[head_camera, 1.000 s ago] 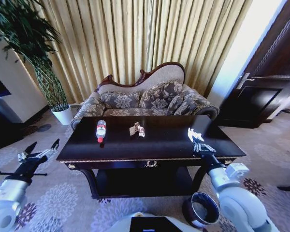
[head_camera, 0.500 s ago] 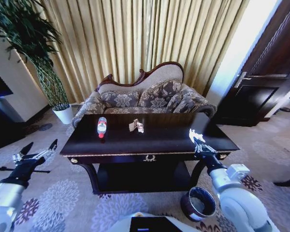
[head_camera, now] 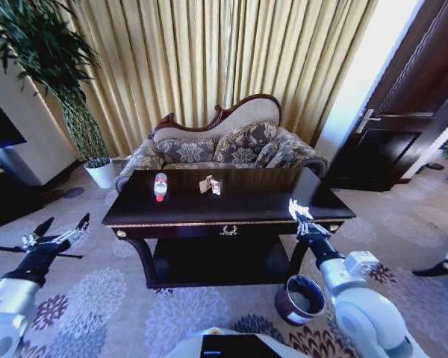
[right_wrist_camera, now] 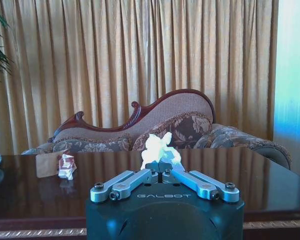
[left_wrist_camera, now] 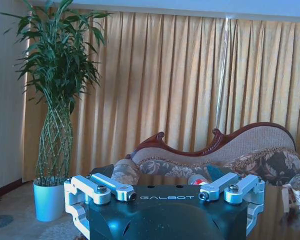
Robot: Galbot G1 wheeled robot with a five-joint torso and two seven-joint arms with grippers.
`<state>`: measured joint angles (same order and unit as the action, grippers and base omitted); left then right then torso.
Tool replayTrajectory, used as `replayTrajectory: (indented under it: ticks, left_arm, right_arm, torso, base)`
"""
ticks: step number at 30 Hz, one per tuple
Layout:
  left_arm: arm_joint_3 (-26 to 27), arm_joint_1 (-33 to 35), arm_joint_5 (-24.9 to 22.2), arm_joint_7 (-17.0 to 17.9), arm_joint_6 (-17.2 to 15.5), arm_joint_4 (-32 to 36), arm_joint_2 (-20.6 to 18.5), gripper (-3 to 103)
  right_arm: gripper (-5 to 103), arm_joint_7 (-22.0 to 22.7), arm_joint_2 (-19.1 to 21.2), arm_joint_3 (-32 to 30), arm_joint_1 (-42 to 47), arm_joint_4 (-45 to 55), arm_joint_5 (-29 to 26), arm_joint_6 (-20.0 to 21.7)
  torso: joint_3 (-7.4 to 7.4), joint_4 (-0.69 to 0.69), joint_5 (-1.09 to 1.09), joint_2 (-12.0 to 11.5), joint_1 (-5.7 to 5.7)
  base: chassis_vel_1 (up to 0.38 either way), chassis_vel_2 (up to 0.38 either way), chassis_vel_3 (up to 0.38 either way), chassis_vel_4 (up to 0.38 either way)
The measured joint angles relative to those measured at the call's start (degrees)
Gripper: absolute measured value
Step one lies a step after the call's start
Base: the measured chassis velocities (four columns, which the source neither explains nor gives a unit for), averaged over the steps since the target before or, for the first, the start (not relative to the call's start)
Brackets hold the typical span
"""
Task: Move to the front of the table and place the trash on the table into the trash bin.
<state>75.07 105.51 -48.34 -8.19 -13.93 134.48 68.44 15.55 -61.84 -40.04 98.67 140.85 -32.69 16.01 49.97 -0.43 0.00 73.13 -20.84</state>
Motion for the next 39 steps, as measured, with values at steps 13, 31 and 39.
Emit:
replayTrajectory:
  ticks: [13,31,39]
  left_arm:
    - [-0.3,0.0,0.0,-0.1,0.2,0.1,0.3,100]
    - [0.1,0.4,-0.3,-0.1,0.5,1.6,1.2,100]
    - [0.0,0.5,-0.1,0.0,0.5,1.9,2.4,100]
  right_arm:
    - [0,-0.4,-1.3,1.7,-0.9,-6.3,2.6,0.7]
    - [0,-3.7,-0.9,8.2,-17.2,-48.7,13.9,-1.4]
    - [0,-3.9,-2.7,9.8,-23.7,-63.5,19.9,-3.3]
  torso:
    - [-0.02,0.01,0.00,0.0,0.04]
    - [0.00,0.00,0.01,0.0,0.00]
    - [0.00,0.00,0.00,0.0,0.00]
  base:
    - [0.111,-0.102,-0.102,0.113]
    - [0.000,0.000,0.000,0.000]
    - [0.000,0.000,0.000,0.000]
